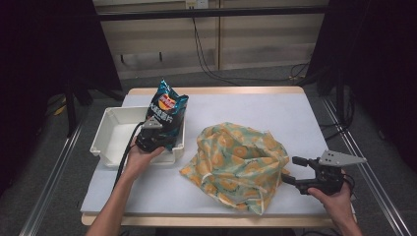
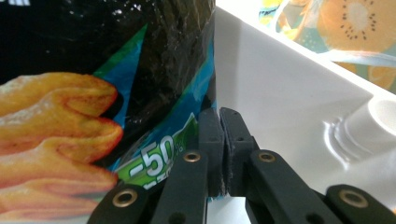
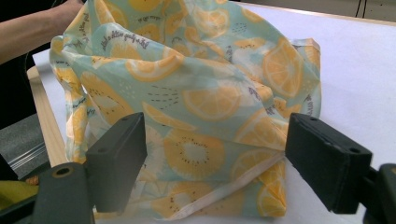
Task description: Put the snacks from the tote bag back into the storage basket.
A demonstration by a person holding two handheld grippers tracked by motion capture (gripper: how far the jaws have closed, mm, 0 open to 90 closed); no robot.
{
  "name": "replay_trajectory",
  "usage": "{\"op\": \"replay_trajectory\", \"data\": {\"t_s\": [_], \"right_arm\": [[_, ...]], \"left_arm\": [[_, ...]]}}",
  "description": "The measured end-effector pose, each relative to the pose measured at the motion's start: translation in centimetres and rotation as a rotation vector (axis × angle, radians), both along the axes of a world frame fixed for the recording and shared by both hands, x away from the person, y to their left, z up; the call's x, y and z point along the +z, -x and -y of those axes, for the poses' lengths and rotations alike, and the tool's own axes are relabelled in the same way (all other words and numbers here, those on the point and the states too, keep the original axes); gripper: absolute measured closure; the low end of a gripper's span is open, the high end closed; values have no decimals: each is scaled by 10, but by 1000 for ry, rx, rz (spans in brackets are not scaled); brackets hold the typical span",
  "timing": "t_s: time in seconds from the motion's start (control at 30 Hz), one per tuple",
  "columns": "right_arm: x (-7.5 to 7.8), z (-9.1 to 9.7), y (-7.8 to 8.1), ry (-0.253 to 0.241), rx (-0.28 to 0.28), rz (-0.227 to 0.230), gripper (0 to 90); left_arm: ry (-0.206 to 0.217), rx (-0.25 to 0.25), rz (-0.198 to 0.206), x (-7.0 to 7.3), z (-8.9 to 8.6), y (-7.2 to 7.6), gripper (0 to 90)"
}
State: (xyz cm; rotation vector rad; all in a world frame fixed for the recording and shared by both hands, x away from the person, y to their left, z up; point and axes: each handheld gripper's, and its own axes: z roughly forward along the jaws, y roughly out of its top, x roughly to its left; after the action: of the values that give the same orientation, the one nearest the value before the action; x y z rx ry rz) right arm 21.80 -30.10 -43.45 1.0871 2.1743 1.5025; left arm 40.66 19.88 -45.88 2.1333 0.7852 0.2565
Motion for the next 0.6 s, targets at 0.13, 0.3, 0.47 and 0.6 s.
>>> {"op": "replay_trajectory", "data": {"t_s": [0.13,0.3,0.47,0.6], "right_arm": [[-1,0,0,3,1,0,205],[-1,-1,-1,3,3,-2,206],[-1,0,0,1,-2,-1,206],[-1,1,0,1,-2,-3,206]], "left_arm": [[-3,13,19,0,-4,-6,875],[32,35,-1,3,-5,-12,870],[33,21,21,9,-7,-5,855],[45,29,51,18,-22,2,855]]}}
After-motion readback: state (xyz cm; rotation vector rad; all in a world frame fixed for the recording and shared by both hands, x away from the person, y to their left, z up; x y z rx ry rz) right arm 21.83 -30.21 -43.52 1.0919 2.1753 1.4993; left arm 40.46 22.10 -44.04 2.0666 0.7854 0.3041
